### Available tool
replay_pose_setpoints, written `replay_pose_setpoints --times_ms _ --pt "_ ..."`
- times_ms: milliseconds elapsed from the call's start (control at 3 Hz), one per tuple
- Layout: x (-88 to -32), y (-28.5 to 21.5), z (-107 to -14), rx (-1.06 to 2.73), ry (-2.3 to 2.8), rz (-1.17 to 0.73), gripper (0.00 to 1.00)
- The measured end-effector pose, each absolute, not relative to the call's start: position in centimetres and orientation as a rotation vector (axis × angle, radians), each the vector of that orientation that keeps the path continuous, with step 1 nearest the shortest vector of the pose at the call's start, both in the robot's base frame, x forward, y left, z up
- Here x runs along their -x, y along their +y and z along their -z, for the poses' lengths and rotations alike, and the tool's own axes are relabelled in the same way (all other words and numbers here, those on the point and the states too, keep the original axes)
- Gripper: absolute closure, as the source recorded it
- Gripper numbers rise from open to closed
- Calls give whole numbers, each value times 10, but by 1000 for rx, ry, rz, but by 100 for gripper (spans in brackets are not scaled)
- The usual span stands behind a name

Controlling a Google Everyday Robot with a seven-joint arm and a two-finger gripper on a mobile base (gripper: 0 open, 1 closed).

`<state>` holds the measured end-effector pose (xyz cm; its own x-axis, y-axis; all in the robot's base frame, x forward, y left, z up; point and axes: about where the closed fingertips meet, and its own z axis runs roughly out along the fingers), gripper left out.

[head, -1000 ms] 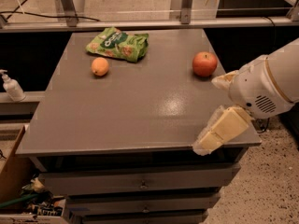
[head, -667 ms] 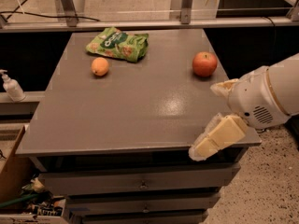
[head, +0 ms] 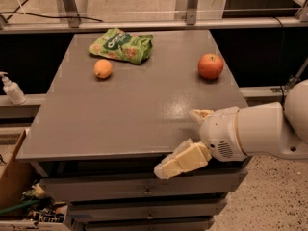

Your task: Move orange near apple

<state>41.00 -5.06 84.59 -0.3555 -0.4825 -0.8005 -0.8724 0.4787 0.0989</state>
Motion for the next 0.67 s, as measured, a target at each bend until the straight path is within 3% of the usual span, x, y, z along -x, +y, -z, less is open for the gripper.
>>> replay_pose_setpoints --times_ms 667 --pt "-426 -45 -840 1108 1928 -650 0"
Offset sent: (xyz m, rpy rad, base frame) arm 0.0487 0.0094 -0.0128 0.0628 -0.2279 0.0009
